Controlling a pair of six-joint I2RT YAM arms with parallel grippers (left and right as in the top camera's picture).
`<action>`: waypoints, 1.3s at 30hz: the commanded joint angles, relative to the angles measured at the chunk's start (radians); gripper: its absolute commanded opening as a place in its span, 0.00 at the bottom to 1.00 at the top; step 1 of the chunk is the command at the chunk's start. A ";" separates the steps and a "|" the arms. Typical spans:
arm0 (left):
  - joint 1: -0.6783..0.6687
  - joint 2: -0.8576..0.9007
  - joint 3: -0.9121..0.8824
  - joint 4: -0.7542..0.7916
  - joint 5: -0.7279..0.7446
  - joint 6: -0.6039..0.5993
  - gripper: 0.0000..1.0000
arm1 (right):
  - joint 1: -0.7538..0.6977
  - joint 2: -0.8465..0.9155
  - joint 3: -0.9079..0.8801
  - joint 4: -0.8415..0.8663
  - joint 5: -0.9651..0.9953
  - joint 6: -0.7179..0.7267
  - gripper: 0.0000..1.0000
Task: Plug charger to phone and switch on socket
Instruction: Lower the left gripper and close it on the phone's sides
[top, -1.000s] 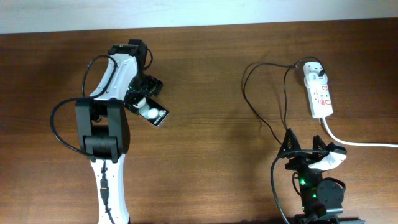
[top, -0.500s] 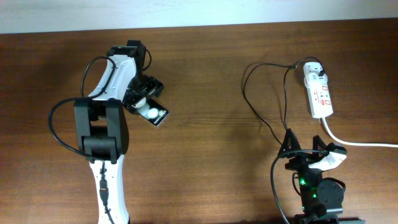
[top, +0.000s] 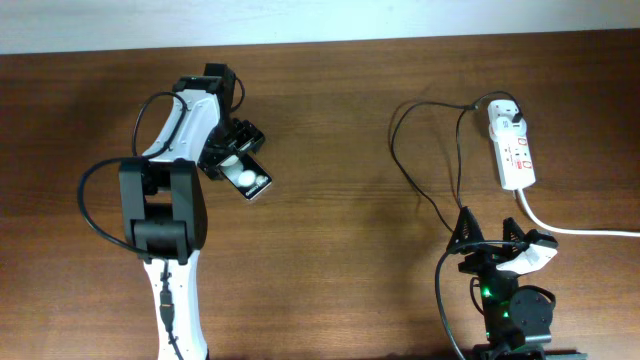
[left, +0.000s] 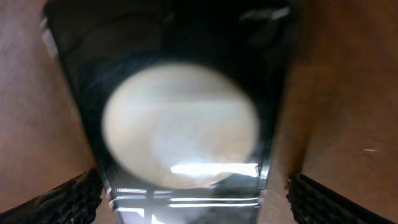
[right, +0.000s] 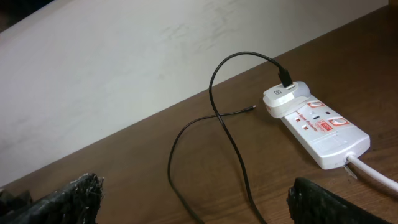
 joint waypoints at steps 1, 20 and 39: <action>-0.002 0.111 -0.052 0.084 0.060 0.175 0.99 | 0.006 -0.005 -0.008 -0.004 -0.002 -0.011 0.99; -0.002 0.111 -0.052 0.003 0.027 -0.018 0.99 | 0.006 -0.005 -0.008 -0.004 -0.002 -0.011 0.99; -0.003 0.111 -0.052 -0.002 0.035 -0.032 0.94 | 0.006 -0.005 -0.008 -0.004 -0.002 -0.011 0.99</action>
